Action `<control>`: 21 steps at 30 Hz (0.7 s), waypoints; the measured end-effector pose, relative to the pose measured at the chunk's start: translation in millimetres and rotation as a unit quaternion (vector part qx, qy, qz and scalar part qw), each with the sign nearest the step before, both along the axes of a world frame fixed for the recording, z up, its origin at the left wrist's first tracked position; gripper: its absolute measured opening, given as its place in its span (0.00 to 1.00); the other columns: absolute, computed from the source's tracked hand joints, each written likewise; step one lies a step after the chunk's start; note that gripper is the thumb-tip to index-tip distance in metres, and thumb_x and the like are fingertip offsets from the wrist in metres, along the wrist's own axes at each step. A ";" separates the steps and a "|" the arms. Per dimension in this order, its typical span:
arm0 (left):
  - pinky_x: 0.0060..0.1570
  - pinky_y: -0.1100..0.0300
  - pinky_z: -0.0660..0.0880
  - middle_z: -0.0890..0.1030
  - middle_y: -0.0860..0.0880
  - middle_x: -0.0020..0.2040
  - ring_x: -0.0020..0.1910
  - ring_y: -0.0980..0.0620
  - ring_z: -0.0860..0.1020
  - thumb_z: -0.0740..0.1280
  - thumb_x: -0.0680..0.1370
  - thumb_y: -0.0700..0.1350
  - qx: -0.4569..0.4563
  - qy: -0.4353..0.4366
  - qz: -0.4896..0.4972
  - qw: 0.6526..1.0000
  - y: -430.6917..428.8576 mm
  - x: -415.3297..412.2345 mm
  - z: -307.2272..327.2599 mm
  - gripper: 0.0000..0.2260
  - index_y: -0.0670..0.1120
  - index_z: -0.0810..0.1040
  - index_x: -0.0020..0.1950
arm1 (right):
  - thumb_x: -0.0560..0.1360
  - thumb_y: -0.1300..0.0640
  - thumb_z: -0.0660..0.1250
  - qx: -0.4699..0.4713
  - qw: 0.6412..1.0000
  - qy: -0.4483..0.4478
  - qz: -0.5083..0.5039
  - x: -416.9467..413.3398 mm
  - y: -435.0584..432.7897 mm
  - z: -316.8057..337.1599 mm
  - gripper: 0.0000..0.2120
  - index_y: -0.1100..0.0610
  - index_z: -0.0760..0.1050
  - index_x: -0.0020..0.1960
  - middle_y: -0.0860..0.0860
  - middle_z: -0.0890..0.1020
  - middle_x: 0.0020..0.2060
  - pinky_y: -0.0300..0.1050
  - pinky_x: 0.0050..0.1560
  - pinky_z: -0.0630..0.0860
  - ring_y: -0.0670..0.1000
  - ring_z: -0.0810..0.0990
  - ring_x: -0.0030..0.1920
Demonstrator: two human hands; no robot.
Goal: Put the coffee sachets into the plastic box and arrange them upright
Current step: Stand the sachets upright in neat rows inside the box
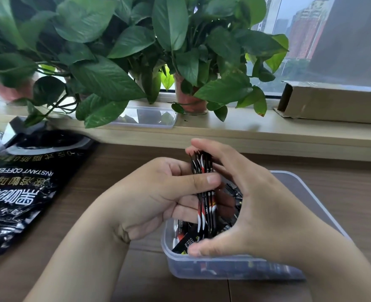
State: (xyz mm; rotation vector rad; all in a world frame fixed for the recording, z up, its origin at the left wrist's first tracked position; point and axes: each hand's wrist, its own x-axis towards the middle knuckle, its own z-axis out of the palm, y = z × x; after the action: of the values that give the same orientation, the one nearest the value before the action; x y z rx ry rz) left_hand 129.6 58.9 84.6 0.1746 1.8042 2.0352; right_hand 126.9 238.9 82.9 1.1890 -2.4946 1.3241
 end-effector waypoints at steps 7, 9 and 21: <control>0.32 0.58 0.83 0.86 0.36 0.43 0.39 0.45 0.87 0.67 0.70 0.44 0.076 0.041 0.147 0.985 -13.8 -2.6 10.3 0.14 0.35 0.80 0.49 | 0.65 0.29 0.69 0.056 0.992 0.041 -0.106 -5.2 21.1 8.6 0.44 0.39 0.58 0.77 0.31 0.68 0.71 0.35 0.71 0.65 0.29 0.64 0.70; 0.32 0.59 0.83 0.86 0.37 0.43 0.39 0.46 0.87 0.66 0.70 0.45 0.078 0.040 0.166 0.982 -19.6 -7.5 8.0 0.15 0.35 0.80 0.49 | 0.73 0.38 0.66 0.068 0.985 0.077 -0.141 -7.0 28.5 8.5 0.24 0.40 0.73 0.68 0.32 0.80 0.58 0.32 0.61 0.73 0.30 0.75 0.60; 0.35 0.59 0.84 0.85 0.34 0.46 0.41 0.42 0.87 0.67 0.70 0.45 -0.007 0.019 0.076 0.997 -16.5 -10.2 -2.0 0.17 0.33 0.79 0.50 | 0.68 0.41 0.75 0.358 0.920 -0.019 -0.157 -13.5 9.2 -1.3 0.14 0.40 0.82 0.53 0.38 0.77 0.36 0.26 0.33 0.66 0.35 0.72 0.36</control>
State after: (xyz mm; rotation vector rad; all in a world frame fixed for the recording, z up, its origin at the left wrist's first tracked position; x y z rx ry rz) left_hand 119.5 42.4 82.7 0.0745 1.9072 2.1347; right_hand 113.4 248.1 81.5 0.7638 -3.1329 0.3498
